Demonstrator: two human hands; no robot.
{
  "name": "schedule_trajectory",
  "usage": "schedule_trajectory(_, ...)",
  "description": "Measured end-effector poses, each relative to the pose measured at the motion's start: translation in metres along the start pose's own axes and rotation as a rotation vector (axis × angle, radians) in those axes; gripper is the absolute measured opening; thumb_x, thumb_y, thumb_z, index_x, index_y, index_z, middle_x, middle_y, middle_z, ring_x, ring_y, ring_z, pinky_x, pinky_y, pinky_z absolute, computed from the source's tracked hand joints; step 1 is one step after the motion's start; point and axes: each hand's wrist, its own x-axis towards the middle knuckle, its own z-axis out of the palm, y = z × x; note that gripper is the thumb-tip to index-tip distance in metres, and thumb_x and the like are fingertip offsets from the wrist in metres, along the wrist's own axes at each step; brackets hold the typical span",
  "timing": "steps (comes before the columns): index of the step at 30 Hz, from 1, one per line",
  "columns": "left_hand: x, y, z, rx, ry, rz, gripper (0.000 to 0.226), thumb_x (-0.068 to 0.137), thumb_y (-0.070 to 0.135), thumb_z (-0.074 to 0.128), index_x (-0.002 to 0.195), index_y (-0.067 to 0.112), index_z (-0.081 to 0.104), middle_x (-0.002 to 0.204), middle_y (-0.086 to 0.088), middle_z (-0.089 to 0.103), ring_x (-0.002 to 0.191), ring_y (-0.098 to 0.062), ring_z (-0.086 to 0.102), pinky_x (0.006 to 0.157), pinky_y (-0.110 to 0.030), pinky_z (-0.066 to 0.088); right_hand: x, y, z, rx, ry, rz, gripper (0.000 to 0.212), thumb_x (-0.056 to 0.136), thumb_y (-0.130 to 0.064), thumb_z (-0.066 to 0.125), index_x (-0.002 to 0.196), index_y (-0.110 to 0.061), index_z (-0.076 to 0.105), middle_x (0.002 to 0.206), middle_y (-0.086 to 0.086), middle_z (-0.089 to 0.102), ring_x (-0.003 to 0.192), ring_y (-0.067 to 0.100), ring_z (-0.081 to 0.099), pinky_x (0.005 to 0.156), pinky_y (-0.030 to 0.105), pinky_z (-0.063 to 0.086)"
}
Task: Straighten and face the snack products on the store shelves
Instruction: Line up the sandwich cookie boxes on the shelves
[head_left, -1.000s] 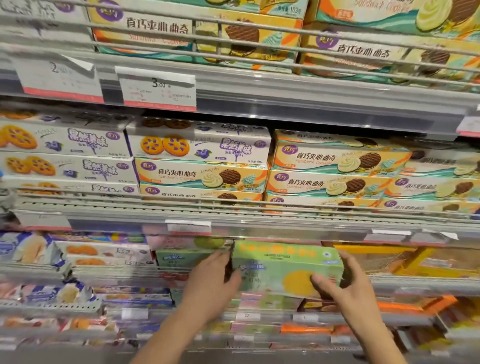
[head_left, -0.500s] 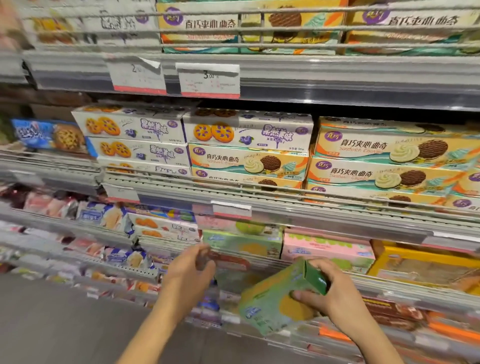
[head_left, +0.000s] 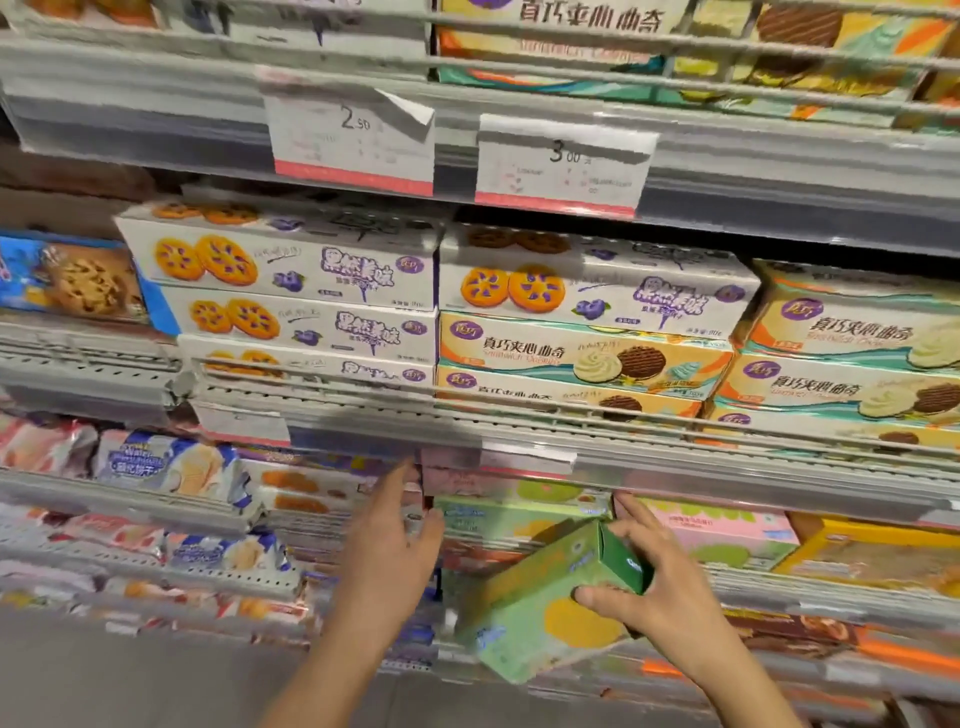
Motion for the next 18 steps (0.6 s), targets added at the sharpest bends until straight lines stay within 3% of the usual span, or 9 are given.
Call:
schedule_trajectory(3,-0.004,-0.013,0.004,-0.019,-0.019,0.035,0.06,0.092,0.033,0.065,0.146,0.041,0.039,0.144,0.011,0.048,0.118,-0.024,0.061,0.098,-0.05,0.052,-0.004,0.002,0.008,0.004,0.044,0.033,0.056,0.063,-0.038,0.093,0.114,-0.031,0.069,0.154,-0.031,0.034,0.137,-0.021,0.028,0.096,0.0,0.034)
schedule_trajectory(5,-0.006,-0.016,0.004,-0.011,0.024,0.04,0.068,0.089,0.036,0.071,0.149,0.034,0.038,0.142,0.008,0.051,0.118,-0.021,0.06,0.099,-0.049,0.052,-0.007,0.0,0.011,0.022,0.122,0.057,0.06,0.062,-0.039,0.094,0.115,-0.028,0.068,0.148,-0.033,0.044,0.135,-0.015,0.038,0.101,0.008,0.037)
schedule_trajectory(7,-0.006,-0.015,0.002,-0.001,0.033,0.041,0.075,0.086,0.043,0.076,0.15,0.03,0.04,0.138,0.006,0.052,0.117,-0.017,0.057,0.098,-0.044,0.05,-0.01,0.003,0.013,0.072,0.2,0.101,0.064,0.06,-0.046,0.096,0.115,-0.029,0.068,0.137,-0.024,0.059,0.128,-0.002,0.054,0.099,0.022,0.048)
schedule_trajectory(10,-0.008,-0.015,0.002,-0.006,-0.003,0.11,0.058,0.082,0.046,0.079,0.133,0.031,0.056,0.116,0.014,0.052,0.101,-0.001,0.056,0.084,-0.033,0.052,-0.017,0.001,0.014,0.097,0.249,0.123,0.073,0.057,-0.053,0.093,0.118,-0.022,0.067,0.117,-0.001,0.071,0.11,0.024,0.067,0.085,0.036,0.057)
schedule_trajectory(13,-0.01,-0.015,0.0,-0.044,-0.048,0.126,0.051,0.077,0.048,0.083,0.121,0.034,0.06,0.111,0.023,0.05,0.101,0.011,0.051,0.075,-0.022,0.044,-0.022,-0.003,0.012,0.137,0.24,0.123,0.064,0.063,-0.041,0.096,0.116,-0.018,0.068,0.111,0.0,0.073,0.105,0.023,0.069,0.083,0.036,0.059)
schedule_trajectory(16,-0.012,-0.015,-0.003,-0.105,-0.059,0.128,0.055,0.065,0.053,0.087,0.112,0.041,0.061,0.11,0.028,0.051,0.103,0.004,0.055,0.079,-0.026,0.047,-0.028,-0.003,0.01,0.146,0.221,0.133,0.068,0.058,-0.047,0.097,0.116,-0.024,0.07,0.127,-0.013,0.068,0.116,0.01,0.065,0.096,0.036,0.054)
schedule_trajectory(18,-0.013,-0.016,-0.006,-0.212,-0.09,0.116,0.059,0.058,0.062,0.089,0.108,0.047,0.062,0.112,0.026,0.057,0.105,-0.002,0.061,0.085,-0.033,0.052,-0.034,-0.007,0.004,0.151,0.198,0.138,0.064,0.056,-0.04,0.1,0.113,-0.031,0.073,0.124,-0.015,0.069,0.103,0.0,0.067,0.089,0.026,0.054)
